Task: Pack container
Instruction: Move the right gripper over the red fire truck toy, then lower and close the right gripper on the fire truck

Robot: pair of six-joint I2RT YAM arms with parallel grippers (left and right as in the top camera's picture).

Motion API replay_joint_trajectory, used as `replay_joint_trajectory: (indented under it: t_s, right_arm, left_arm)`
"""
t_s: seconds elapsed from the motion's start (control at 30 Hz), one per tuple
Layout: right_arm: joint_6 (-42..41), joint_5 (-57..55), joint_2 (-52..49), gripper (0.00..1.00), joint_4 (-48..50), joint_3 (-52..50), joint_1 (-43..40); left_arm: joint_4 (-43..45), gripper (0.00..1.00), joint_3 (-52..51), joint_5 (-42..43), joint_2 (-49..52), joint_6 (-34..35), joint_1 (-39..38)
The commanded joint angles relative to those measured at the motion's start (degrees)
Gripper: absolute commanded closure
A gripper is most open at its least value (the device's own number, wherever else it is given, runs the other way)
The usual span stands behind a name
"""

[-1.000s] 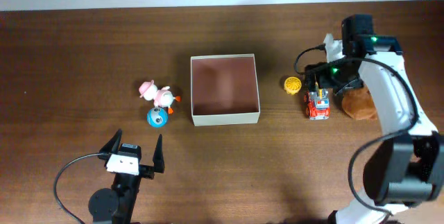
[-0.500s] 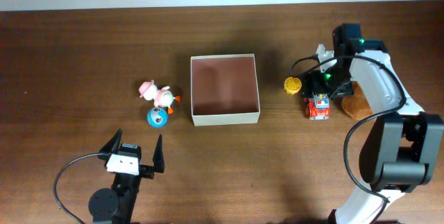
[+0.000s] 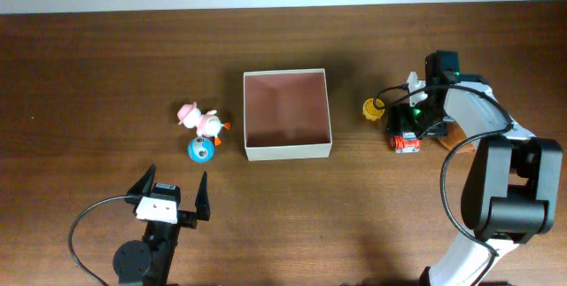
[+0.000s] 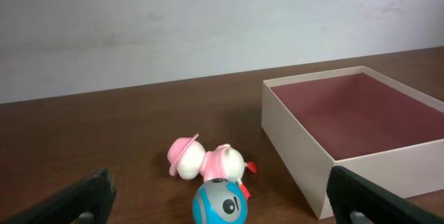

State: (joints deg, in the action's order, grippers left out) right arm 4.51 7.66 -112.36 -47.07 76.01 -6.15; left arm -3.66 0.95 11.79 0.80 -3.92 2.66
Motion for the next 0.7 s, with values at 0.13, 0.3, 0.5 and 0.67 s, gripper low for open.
replay_joint_trajectory:
  t_s: [0.13, 0.3, 0.5, 0.67]
  right_arm:
    - [-0.5, 0.74, -0.52, 0.22, 2.89, -2.69, -0.2]
    - [-0.44, 0.7, -0.52, 0.28, 4.11, -2.69, -0.2]
    - [-0.44, -0.57, -0.52, 0.34, 5.16, -2.69, -0.2]
    - [-0.26, -0.79, -0.52, 0.37, 5.77, -2.69, -0.2]
  left_arm:
    - [0.11, 0.0, -0.44, 0.0, -0.46, -0.9, 0.13]
    - [0.09, 0.0, -0.44, -0.02, -0.46, -0.9, 0.13]
    - [0.11, 0.0, -0.44, -0.02, -0.46, -0.9, 0.13]
    - [0.11, 0.0, -0.44, -0.02, -0.46, -0.9, 0.13]
